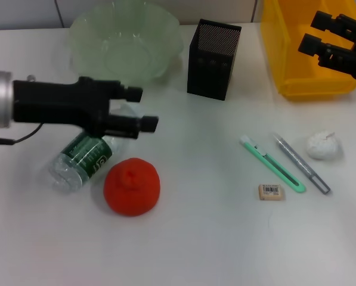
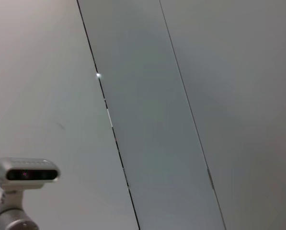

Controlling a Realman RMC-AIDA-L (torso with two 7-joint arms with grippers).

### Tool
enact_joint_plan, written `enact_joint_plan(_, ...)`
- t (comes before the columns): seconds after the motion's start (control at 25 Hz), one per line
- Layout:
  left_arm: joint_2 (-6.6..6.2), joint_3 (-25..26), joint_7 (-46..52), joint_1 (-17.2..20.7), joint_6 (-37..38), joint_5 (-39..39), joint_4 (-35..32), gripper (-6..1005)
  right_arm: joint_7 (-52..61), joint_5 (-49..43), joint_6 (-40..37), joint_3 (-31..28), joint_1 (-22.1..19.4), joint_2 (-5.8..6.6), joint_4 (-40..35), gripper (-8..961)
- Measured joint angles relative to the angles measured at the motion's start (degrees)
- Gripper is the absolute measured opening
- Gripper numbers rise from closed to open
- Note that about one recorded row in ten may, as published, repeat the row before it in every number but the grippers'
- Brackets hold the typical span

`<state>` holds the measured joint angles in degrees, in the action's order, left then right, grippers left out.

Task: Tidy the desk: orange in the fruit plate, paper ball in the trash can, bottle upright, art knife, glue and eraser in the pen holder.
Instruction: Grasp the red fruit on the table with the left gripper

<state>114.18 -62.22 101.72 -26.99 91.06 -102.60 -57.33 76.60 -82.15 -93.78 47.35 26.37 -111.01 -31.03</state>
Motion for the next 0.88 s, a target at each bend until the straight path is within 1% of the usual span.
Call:
enact_joint_plan(0.08, -0.26, 2.3, -1.3, 0.9, 4.2, 0.0, -0.2, 734, -0.1, 0.0, 0.0, 0.1, 0.1, 0.01, 0.0, 840)
enact_joint_plan(0.12, -0.33, 4.4, -2.9, 1.8, 6.2, 0.0, 0.5, 732, -0.1, 0.0, 0.0, 0.1, 0.2, 0.01, 0.0, 839)
enact_joint_plan(0.2, -0.24, 5.1, -3.8, 2.4, 6.7, 0.0, 1.2, 729, -0.1, 0.0, 0.0, 0.1, 0.2, 0.01, 0.0, 839)
enact_joint_plan(0.28, 0.36, 5.6, -6.2, 3.6, 6.7, 0.0, 2.4, 726, -0.1, 0.0, 0.0, 0.2, 0.2, -0.03, 0.0, 839)
enact_joint_plan(0.32, 1.62, 5.7, -9.9, 5.1, 6.0, 0.0, 4.2, 725, -0.1, 0.0, 0.0, 0.2, 0.2, -0.10, 0.0, 839)
enact_joint_plan(0.36, 1.62, 5.7, -9.9, 5.1, 6.0, 0.0, 4.2, 723, -0.1, 0.0, 0.0, 0.2, 0.2, -0.10, 0.0, 839)
enact_joint_plan(0.52, 3.56, 5.2, -15.9, 7.0, 3.4, -0.2, 7.6, 717, -0.1, 0.0, -0.4, 0.2, 0.3, -0.15, 0.0, 839)
enact_joint_plan(0.6, 3.95, 4.9, -16.9, 7.3, 2.2, -1.2, 8.7, 714, -0.1, 0.0, -0.4, 0.2, 0.3, -0.18, 0.0, 839)
enact_joint_plan(0.88, 4.20, 4.3, -16.3, 6.2, -0.6, -6.5, 10.3, 703, 0.1, 0.0, -1.3, 0.3, 0.5, -0.34, 0.0, 839)
